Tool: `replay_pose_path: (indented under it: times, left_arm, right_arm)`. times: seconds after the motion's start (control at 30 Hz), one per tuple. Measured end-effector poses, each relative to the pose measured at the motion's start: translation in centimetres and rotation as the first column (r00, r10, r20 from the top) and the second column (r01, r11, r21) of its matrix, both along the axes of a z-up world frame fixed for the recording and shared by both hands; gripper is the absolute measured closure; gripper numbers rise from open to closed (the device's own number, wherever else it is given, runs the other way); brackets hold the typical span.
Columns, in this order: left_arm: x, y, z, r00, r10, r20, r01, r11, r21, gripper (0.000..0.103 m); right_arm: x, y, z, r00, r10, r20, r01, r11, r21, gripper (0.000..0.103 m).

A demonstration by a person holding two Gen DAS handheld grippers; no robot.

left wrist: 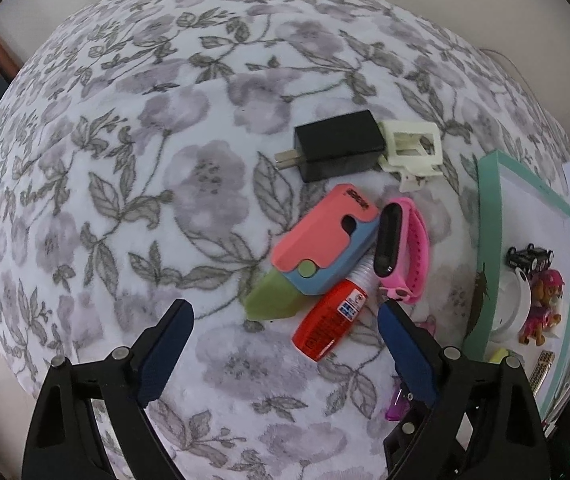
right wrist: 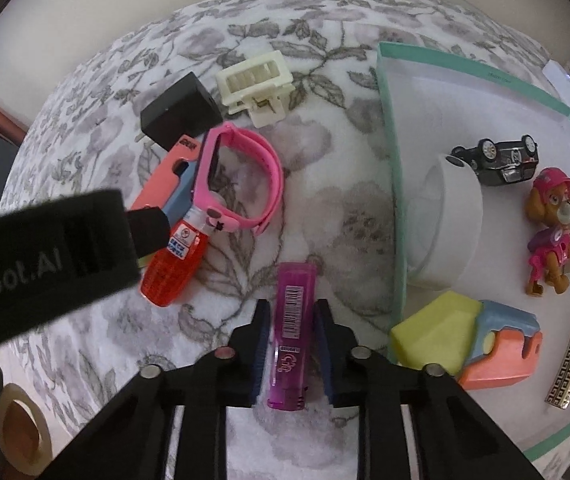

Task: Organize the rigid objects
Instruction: 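Grasp the red bottle with left tool while right tool grasps the purple tube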

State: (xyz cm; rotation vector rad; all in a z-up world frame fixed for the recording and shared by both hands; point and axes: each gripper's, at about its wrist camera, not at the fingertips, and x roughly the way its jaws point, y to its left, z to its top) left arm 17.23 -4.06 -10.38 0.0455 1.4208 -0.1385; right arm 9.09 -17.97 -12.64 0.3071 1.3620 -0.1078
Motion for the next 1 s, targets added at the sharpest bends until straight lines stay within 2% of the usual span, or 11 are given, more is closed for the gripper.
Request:
replay_pose_path:
  times: [0.23, 0.27, 0.3, 0.33, 0.53, 0.6, 0.73, 0.8, 1.0]
  left_arm:
    - [-0.5, -1.9, -0.2, 0.999, -0.045, 0.004, 0.045, 0.999, 0.019, 0.009]
    - [-0.6, -2.1, -0.3, 0.999, -0.052, 0.004, 0.052, 0.998, 0.021, 0.013]
    - [-0.7, -2.4, -0.4, 0.998, -0.056, 0.004, 0.056, 0.998, 0.023, 0.024]
    - [-0.7, -2.6, -0.5, 0.998, -0.06, -0.001, 0.06, 0.998, 0.023, 0.029]
    - [-1.1, -3.8, -1.4, 0.996, -0.088, -0.01, 0.088, 0.996, 0.03, 0.034]
    - [-1.3, -4.3, -1.4, 0.995, -0.1, -0.007, 0.1, 0.994, 0.035, 0.044]
    - [-1.6, -5.2, -1.9, 0.993, -0.118, -0.016, 0.119, 0.992, 0.039, 0.054]
    - [-1.6, -5.4, -2.0, 0.992, -0.126, -0.021, 0.126, 0.991, 0.034, 0.067]
    - [-1.9, -6.8, -2.8, 0.988, -0.152, -0.007, 0.152, 0.987, 0.041, 0.069]
  right_arm:
    - [-0.2, -1.2, 0.2, 1.0, -0.026, 0.004, 0.026, 0.999, 0.022, 0.082]
    - [-0.3, -1.2, 0.2, 1.0, -0.027, 0.004, 0.027, 0.999, 0.025, 0.082]
    - [-0.3, -1.2, 0.3, 1.0, -0.027, 0.004, 0.026, 0.999, 0.025, 0.082]
    - [-0.4, -1.3, 0.3, 1.0, -0.027, 0.004, 0.027, 0.999, 0.028, 0.082]
    - [-0.4, -1.1, 0.2, 1.0, -0.03, 0.001, 0.03, 0.999, 0.031, 0.082]
    - [-0.5, -1.1, 0.1, 1.0, -0.03, 0.001, 0.03, 0.999, 0.032, 0.082]
    - [-0.5, -1.2, 0.1, 0.999, -0.033, 0.001, 0.033, 0.999, 0.038, 0.082]
    - [-0.5, -1.2, 0.0, 0.999, -0.034, 0.0, 0.034, 0.999, 0.039, 0.082]
    - [-0.5, -1.3, -0.1, 0.999, -0.037, 0.001, 0.037, 0.998, 0.042, 0.082]
